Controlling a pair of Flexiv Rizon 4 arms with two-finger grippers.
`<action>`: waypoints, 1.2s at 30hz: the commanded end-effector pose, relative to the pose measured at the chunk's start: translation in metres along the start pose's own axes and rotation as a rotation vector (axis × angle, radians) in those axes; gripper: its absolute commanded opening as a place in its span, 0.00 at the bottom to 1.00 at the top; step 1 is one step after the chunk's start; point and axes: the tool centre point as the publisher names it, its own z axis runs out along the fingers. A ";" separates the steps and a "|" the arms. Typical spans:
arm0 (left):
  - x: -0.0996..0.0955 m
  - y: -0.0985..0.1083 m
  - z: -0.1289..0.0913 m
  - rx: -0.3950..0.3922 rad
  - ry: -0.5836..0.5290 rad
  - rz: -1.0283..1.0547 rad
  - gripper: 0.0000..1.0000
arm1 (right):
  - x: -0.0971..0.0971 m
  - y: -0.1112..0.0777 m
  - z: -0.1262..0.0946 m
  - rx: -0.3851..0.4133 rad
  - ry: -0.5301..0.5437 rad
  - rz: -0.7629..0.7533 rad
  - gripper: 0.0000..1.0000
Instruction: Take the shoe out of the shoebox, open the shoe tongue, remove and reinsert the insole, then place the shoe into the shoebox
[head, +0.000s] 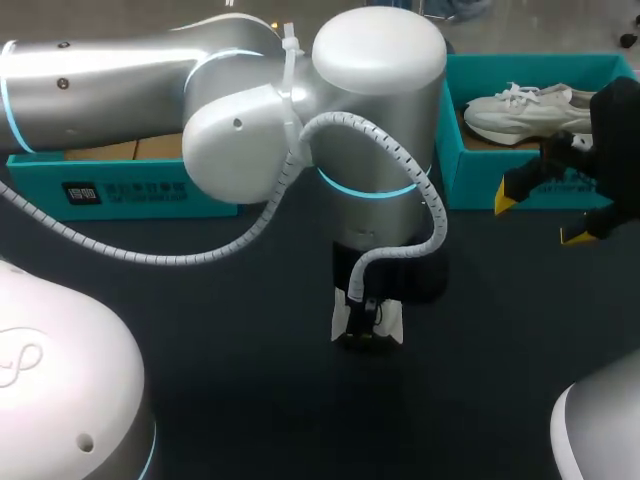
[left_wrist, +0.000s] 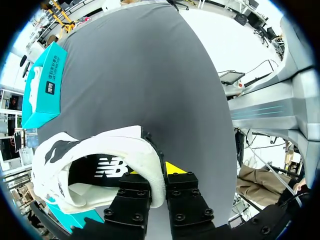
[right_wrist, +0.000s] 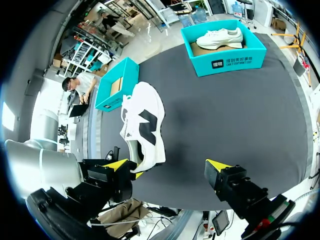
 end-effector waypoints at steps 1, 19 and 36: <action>-0.001 0.000 -0.002 -0.002 0.000 0.001 0.00 | 0.003 0.004 0.000 0.008 -0.005 0.001 1.00; -0.033 0.043 -0.019 0.007 -0.002 -0.076 0.00 | 0.003 0.004 0.000 0.008 -0.005 0.001 1.00; -0.112 0.195 -0.068 -0.010 0.060 -0.131 0.00 | 0.003 0.004 0.000 0.008 -0.005 0.001 1.00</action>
